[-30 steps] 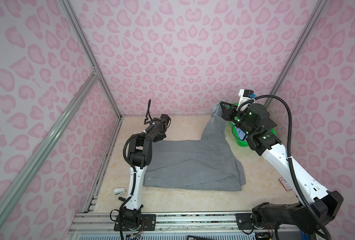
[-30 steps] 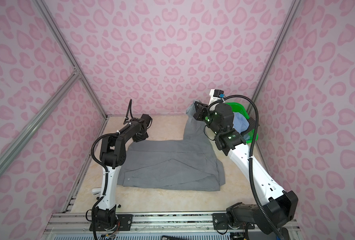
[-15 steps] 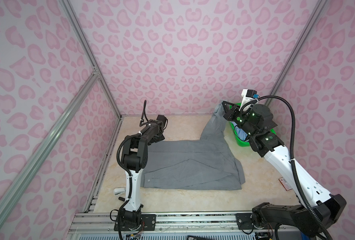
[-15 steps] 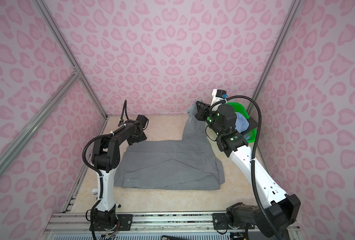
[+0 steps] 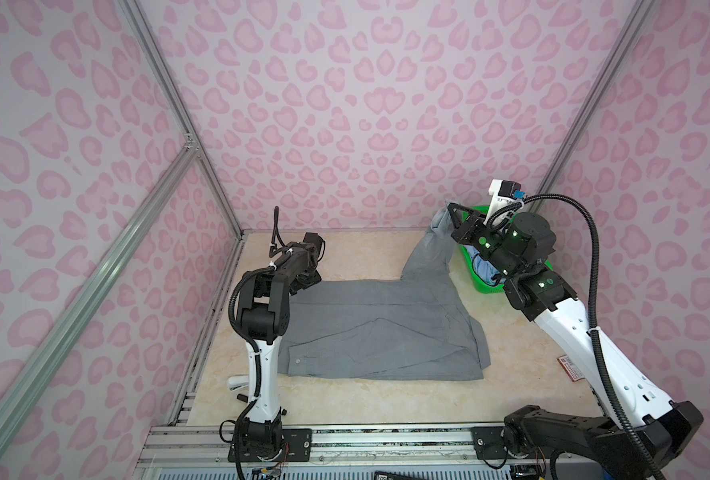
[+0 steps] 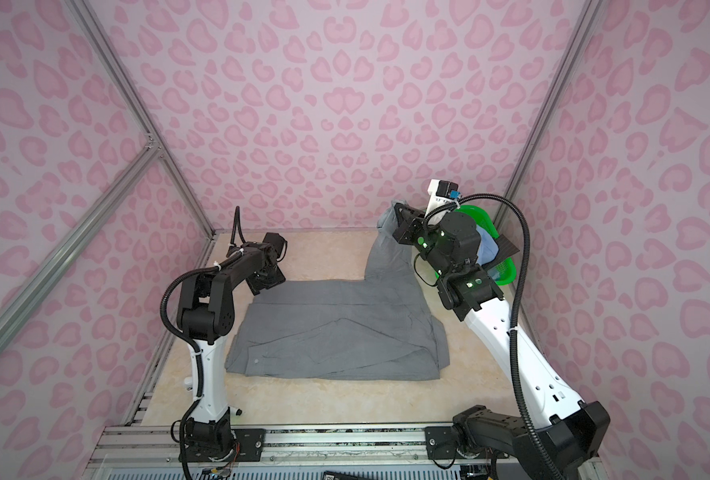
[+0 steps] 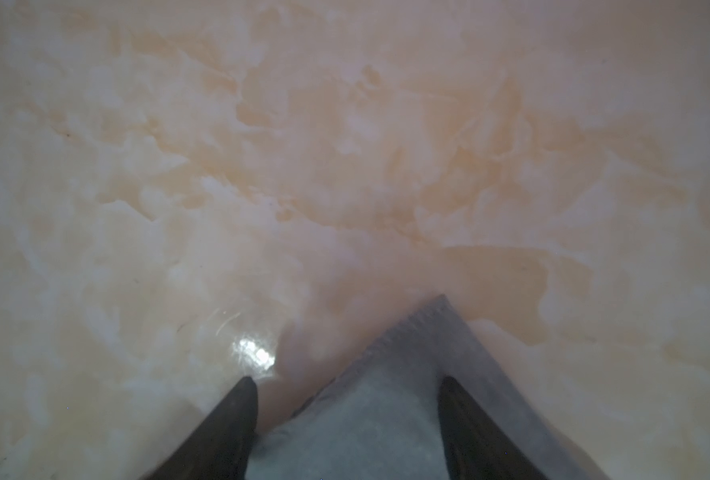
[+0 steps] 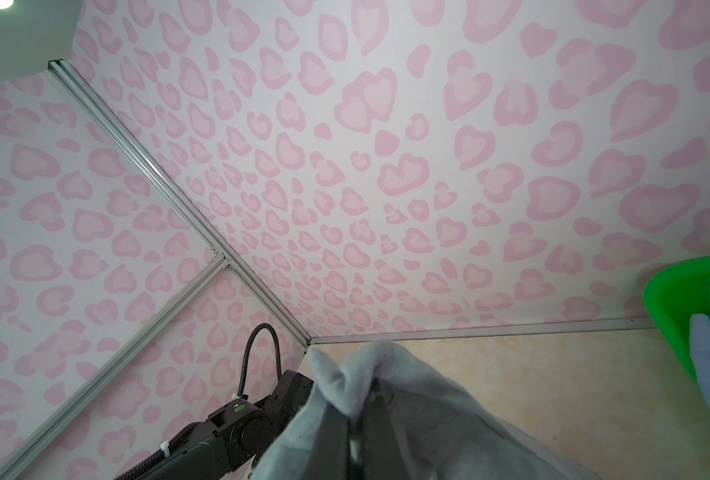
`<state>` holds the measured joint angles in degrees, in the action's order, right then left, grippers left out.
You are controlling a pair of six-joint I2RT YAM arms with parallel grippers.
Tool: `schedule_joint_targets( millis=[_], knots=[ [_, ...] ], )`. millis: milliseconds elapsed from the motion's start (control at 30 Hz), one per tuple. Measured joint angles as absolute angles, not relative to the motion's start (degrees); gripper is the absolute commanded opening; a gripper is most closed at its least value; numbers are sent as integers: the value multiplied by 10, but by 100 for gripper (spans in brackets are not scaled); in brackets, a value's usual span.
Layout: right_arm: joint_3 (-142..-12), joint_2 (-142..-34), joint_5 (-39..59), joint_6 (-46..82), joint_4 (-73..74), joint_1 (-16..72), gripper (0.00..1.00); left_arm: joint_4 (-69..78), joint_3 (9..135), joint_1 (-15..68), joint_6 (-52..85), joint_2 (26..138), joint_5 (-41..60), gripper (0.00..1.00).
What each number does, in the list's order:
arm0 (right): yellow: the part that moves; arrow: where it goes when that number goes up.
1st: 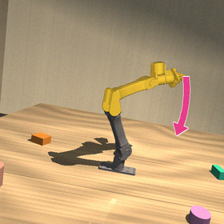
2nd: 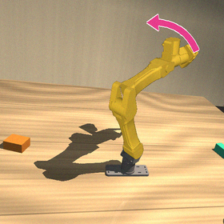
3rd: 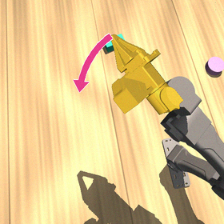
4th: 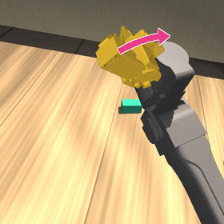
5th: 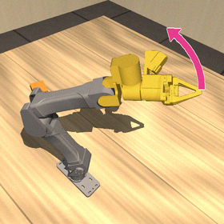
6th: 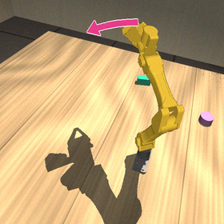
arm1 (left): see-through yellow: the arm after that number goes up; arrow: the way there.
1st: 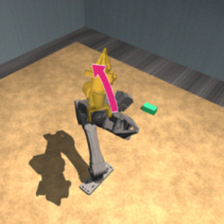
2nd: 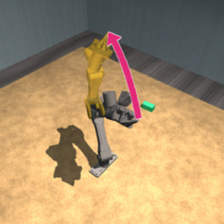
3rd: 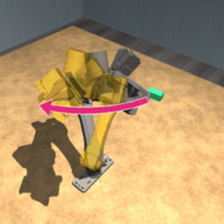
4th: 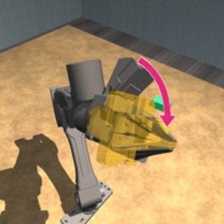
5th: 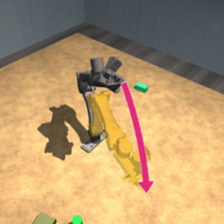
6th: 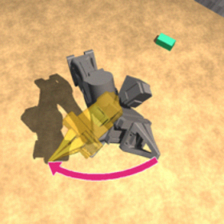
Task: Fold and stack the long sleeve shirts
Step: 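Lift the grey sleeve with the right gripper toward the green basket, then pull the sleeve toward the robot with the right gripper while the left holds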
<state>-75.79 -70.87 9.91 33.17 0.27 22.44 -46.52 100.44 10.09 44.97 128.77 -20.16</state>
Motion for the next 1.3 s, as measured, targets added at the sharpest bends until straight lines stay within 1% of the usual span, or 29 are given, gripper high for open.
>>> schedule_joint_targets(
  millis=[100,267,300,433,467,600,733,800,967,1133,1300],
  knots=[
    [-756,-702,99,332,1,224,0,-462,1005,101,451,1288,-197,59],
    [-756,-693,99,332,1,225,0,-462,1005,102,453,1288,-195,41],
    [-755,-692,99,332,1,226,0,-462,1005,102,453,1288,-195,35],
    [-750,-689,99,332,1,228,0,-462,1004,102,453,1288,-195,6],
    [-747,-687,99,332,1,228,0,-462,1003,102,453,1288,-195,4],
    [-740,-674,99,332,-4,228,0,-439,981,100,450,1277,-193,4],
    [-737,-654,90,332,-16,228,0,-397,920,101,450,1227,-194,4],
    [-737,-643,85,332,-30,228,0,-354,866,105,449,1180,-197,3],
    [-722,-599,56,327,-91,228,0,-208,676,120,450,1020,-205,3],
    [-700,-540,39,327,-160,240,0,-90,547,137,458,933,-215,3],
    [-675,-477,22,328,-243,278,0,-11,447,164,472,841,-229,4]
  ],
)
